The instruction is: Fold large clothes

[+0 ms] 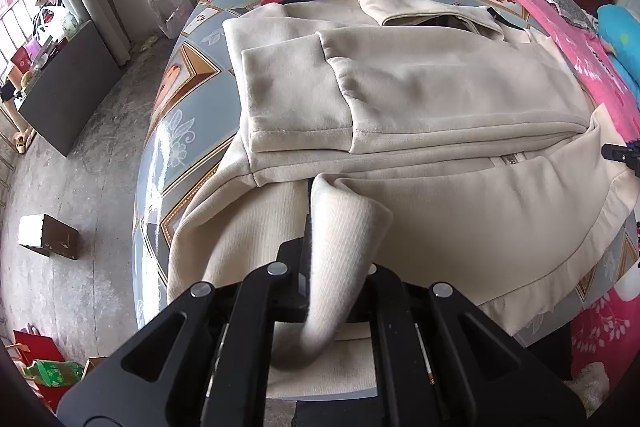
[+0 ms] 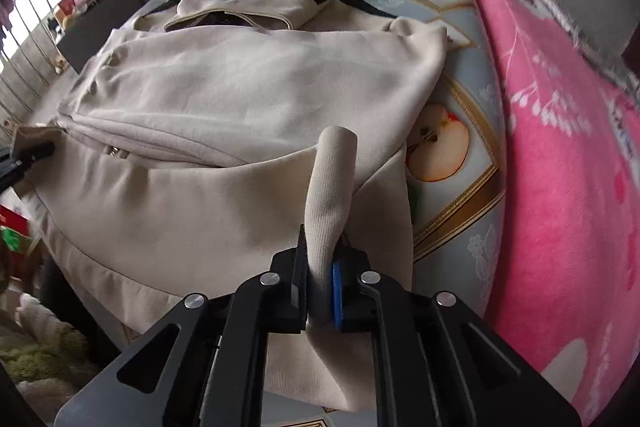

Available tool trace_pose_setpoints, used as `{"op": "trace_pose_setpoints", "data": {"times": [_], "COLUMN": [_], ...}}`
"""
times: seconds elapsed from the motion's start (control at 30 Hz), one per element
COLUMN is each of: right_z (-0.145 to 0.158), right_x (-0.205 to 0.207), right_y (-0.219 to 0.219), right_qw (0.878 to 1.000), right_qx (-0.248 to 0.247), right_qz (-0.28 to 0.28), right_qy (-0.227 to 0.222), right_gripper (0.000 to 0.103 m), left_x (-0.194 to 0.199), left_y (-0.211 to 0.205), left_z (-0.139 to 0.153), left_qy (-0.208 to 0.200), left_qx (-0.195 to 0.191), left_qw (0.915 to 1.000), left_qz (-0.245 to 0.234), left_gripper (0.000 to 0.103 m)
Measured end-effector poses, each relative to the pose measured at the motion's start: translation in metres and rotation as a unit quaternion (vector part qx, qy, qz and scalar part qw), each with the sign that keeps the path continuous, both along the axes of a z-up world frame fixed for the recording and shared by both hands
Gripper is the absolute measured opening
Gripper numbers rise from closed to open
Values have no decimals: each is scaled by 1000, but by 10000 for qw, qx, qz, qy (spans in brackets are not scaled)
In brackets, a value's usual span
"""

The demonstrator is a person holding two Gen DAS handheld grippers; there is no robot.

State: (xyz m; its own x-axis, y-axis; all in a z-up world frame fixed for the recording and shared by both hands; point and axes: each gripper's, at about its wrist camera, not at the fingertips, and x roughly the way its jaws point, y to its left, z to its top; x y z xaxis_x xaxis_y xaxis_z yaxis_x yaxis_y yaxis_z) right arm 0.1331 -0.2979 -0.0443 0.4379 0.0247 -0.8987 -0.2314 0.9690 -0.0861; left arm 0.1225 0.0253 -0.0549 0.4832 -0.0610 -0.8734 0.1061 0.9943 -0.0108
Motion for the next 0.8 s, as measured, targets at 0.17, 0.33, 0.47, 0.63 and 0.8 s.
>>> {"op": "trace_pose_setpoints", "data": {"times": [0.17,0.33,0.47,0.63,0.8], "right_z": [-3,-7,-10,-1,-6], "right_x": [-10,1,3,-4,-2], "right_y": [20,13,10,14,16], "right_qw": [9935,9952,9966,9950,9940], "right_qx": [-1083,-959,-765,-830,-910], "right_qz": [190,-65,-278,-446,-538], "right_qy": [-297,-165,-117,-316,-292], "right_gripper": [9,9,9,9,9], "left_x": [1,0,-1,-1,-2], "left_y": [3,4,3,6,7], "left_z": [0,0,1,1,1], "left_qy": [47,57,38,45,33], "left_qx": [-75,-152,-157,-253,-269], "left_qw": [10000,9999,9999,9997,9996], "left_qz": [29,36,10,8,-25], "left_gripper": [5,5,5,5,5]}}
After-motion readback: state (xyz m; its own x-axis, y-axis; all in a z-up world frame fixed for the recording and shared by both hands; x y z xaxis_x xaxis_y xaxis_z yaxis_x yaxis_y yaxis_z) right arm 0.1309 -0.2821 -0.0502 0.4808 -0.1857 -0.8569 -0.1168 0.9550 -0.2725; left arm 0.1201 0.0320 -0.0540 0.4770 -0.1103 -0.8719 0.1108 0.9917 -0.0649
